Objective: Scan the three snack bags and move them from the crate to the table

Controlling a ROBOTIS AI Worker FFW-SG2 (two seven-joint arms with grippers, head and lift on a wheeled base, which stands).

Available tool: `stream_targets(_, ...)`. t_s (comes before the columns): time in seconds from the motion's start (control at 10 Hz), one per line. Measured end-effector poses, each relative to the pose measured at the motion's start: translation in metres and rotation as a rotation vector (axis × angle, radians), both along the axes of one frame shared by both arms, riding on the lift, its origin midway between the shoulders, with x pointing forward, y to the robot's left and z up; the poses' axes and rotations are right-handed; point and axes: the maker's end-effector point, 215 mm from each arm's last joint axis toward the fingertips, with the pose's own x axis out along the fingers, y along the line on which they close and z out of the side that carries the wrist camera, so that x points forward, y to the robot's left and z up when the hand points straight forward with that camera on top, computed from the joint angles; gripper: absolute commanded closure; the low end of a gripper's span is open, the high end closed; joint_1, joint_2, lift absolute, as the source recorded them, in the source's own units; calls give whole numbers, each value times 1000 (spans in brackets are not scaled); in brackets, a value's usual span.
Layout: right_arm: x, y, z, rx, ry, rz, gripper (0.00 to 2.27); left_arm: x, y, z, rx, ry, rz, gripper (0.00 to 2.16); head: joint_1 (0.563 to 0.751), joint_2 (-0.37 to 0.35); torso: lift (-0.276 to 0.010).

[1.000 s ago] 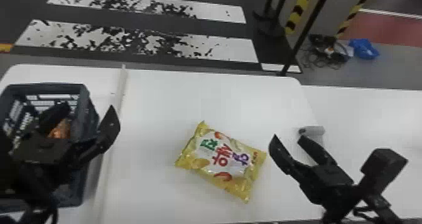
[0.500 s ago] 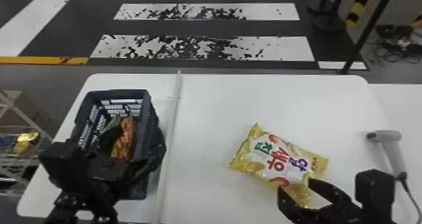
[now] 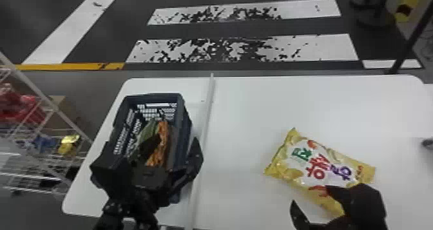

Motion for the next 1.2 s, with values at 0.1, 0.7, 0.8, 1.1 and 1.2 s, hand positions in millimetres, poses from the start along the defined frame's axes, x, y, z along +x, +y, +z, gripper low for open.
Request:
stream_targets(0.1, 3, 6, 0, -34, -45, 1, 164, -2, 0, -3, 0, 0, -1, 33, 695, 214, -62)
stream_targets(0.7, 12, 60, -3, -256, -265, 85, 161, -3, -9, -14, 5, 19, -45, 33, 695, 288, -62)
stream_targets(0.8, 16, 55, -10, -301, -267, 83, 161, 1, -15, -15, 4, 19, -65, 33, 695, 267, -62)
stream_targets(1.1, 40, 28, -35, -464, -228, 68, 161, 2, -17, -19, -2, 26, -78, 33, 695, 217, -62)
stream_targets(1.2, 45, 20, -43, -520, -205, 64, 161, 3, -18, -20, -5, 26, -81, 33, 695, 197, -62)
